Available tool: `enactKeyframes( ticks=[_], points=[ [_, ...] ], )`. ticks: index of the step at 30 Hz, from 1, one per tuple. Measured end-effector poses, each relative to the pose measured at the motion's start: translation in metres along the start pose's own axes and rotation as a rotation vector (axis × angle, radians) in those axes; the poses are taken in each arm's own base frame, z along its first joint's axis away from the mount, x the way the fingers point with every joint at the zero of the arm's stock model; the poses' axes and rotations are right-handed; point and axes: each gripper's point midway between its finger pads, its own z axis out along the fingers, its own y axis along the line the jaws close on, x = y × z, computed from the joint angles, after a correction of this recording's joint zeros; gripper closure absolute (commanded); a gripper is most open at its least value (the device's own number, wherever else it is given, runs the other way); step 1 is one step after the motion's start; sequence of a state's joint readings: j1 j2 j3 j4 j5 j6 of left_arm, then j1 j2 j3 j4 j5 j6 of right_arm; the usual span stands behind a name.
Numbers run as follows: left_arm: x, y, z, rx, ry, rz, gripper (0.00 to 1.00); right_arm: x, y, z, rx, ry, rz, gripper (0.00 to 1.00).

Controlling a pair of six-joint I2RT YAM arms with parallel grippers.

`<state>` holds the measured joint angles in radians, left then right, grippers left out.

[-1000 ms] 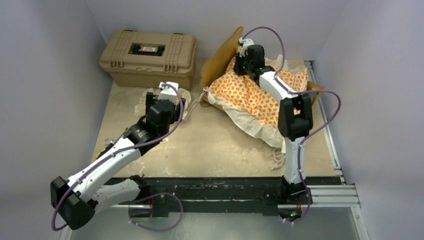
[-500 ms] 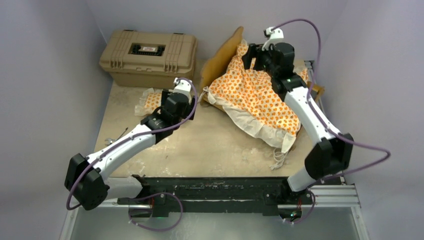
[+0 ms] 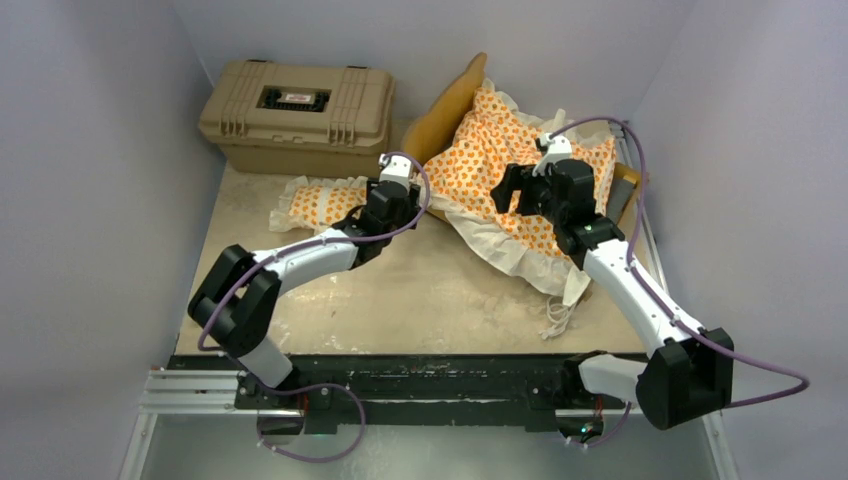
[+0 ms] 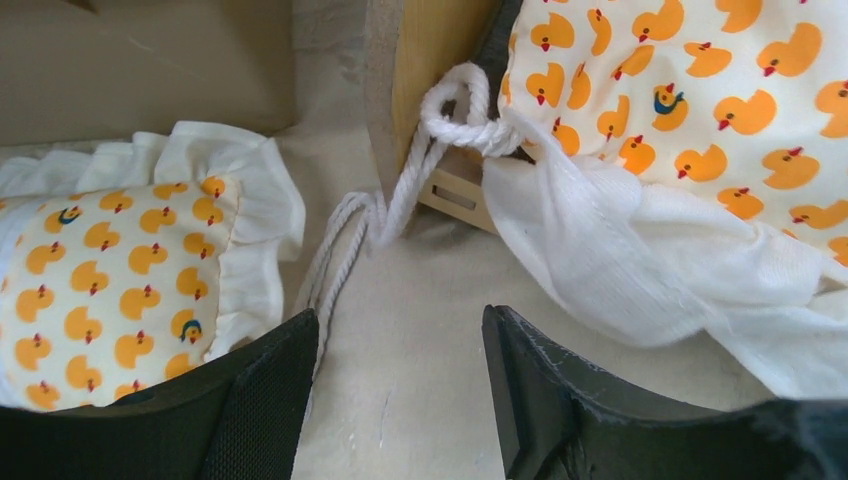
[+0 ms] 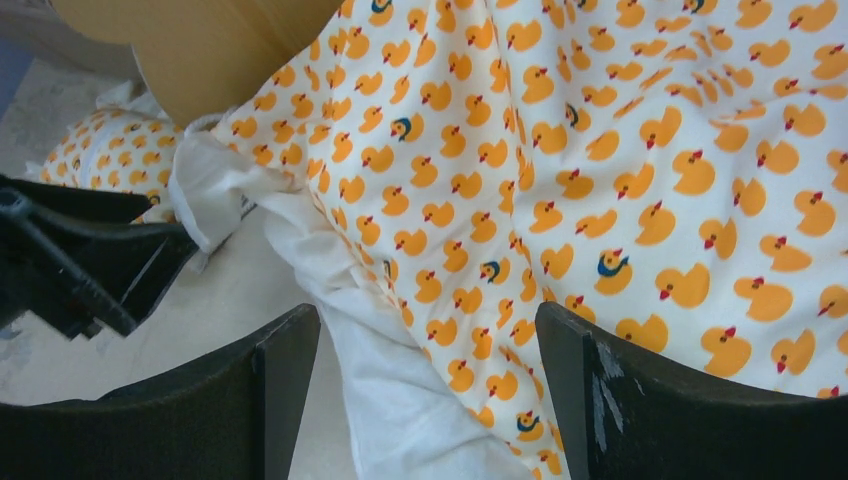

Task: Set up the pet bed
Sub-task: Adjust the mattress on the bed frame.

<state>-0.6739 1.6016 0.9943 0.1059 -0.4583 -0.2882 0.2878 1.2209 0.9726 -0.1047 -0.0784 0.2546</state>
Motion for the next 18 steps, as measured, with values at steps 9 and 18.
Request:
enactKeyframes(
  ticks=[9, 18],
  points=[
    [0.010, 0.011, 0.048, 0.028, -0.032, -0.028, 0.58, 0.005, 0.004, -0.015, -0.023, -0.011, 0.009, 0.15],
    [0.022, 0.004, 0.066, 0.114, -0.026, -0.012, 0.71, 0.011, 0.003, -0.011, -0.020, 0.010, 0.009, 0.14]
  ],
)
